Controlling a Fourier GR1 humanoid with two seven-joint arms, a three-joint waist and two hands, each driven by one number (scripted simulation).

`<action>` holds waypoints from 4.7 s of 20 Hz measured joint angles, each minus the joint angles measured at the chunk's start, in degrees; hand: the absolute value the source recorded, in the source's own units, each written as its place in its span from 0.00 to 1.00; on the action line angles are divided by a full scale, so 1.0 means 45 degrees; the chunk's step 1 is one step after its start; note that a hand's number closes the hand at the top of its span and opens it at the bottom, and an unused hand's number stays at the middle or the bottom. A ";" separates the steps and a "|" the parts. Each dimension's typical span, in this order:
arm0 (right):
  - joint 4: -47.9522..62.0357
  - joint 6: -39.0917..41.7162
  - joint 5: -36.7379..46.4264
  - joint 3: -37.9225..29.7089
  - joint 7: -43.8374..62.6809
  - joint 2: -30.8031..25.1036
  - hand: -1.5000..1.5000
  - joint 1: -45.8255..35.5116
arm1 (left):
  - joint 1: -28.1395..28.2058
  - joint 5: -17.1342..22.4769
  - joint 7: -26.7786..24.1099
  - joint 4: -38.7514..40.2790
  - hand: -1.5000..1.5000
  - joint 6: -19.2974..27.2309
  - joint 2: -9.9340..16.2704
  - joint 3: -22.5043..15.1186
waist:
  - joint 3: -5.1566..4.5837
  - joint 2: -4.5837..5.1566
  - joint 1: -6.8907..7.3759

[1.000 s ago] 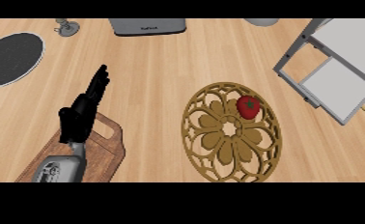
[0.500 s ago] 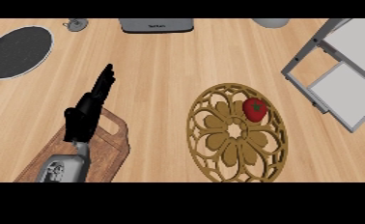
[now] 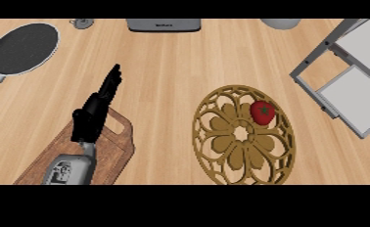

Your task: Pick the can from the placemat and place it in the tiered shelf

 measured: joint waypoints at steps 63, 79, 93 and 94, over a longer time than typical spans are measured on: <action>1.5957 -0.4690 0.7216 0.6664 -0.2753 -0.0537 0.00 -1.5570 | -0.0523 -0.0288 0.0266 0.0288 0.50 -0.0351 -0.0271 0.0347 | 0.0002 0.0041 0.0198; 1.7836 -0.1390 0.4707 0.4842 -0.0336 -0.2242 0.00 -1.7635 | -0.0390 -0.0262 0.0274 0.0106 0.50 -0.0365 -0.0319 0.0407 | 0.0019 0.0023 0.0147; 2.1140 0.0757 0.4343 0.3768 0.1773 -0.6286 0.00 -1.6569 | -0.0433 -0.0149 -0.0023 0.0244 0.50 -0.0511 -0.0213 0.0538 | 0.0107 0.0192 0.0177; 2.1278 0.1007 0.4384 0.3769 0.1670 -0.6450 0.00 -1.6326 | -0.0418 -0.0153 0.0004 0.0241 0.50 -0.0475 -0.0231 0.0549 | 0.0119 0.0192 0.0141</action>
